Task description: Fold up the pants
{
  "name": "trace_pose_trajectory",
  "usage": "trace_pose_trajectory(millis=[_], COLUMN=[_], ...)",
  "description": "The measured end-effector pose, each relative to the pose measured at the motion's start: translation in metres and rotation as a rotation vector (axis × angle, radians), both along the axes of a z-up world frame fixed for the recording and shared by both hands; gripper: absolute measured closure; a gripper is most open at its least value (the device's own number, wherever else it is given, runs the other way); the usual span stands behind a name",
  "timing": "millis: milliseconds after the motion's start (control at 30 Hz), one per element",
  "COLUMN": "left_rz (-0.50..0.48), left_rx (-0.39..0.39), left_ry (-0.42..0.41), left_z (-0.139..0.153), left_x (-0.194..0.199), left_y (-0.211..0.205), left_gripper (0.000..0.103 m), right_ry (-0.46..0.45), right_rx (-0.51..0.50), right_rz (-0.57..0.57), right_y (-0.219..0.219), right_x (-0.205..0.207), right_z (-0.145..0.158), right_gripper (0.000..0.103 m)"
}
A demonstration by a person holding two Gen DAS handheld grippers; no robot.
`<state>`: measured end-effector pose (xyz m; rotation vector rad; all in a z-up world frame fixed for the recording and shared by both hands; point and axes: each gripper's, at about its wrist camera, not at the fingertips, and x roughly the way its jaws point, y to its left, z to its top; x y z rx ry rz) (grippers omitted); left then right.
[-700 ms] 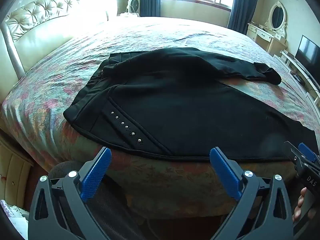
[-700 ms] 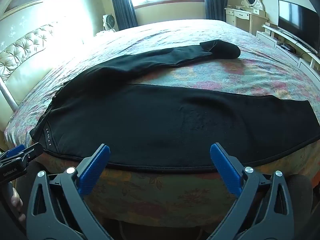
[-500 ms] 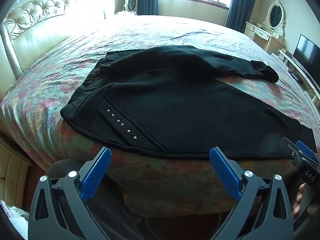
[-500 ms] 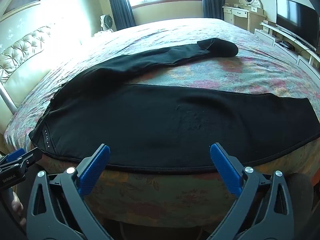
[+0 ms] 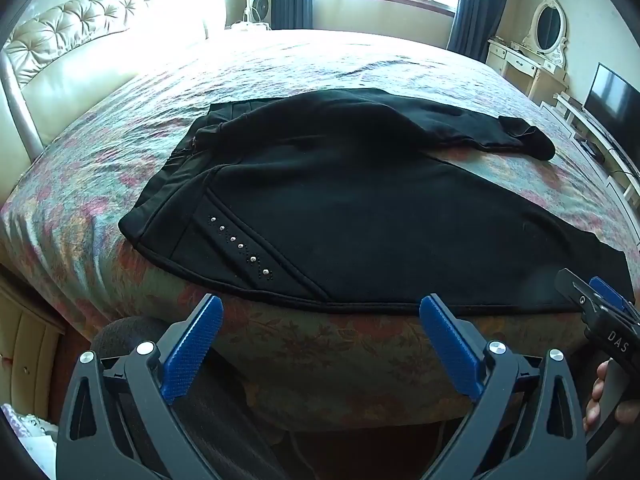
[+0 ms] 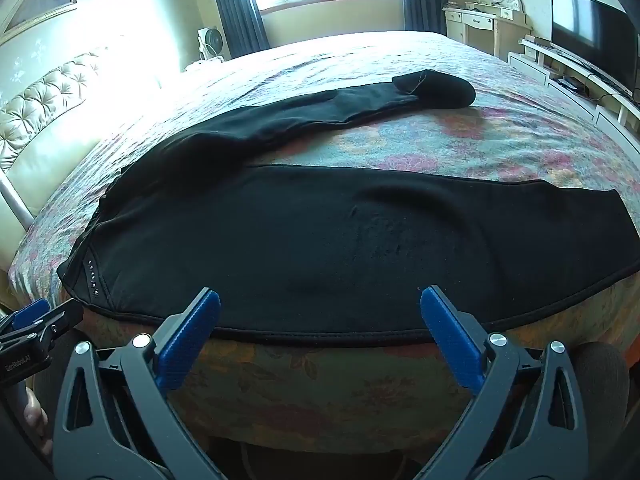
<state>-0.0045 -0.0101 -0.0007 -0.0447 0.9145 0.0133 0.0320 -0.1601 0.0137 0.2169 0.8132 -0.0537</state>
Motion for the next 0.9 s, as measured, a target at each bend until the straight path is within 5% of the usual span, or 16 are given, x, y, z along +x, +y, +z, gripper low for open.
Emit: trace_pose_trajectory(millis=[900], left_rz=[-0.001], left_rx=[0.004], left_ry=[0.008], left_z=[-0.0011], left_x=[-0.0018], left_y=[-0.0021], left_gripper=[0.004], right_ry=[0.017], right_rx=[0.000], right_rz=[0.004], right_y=[0.0031], right_x=[-0.0009], right_z=[-0.0021], right_gripper=[0.002])
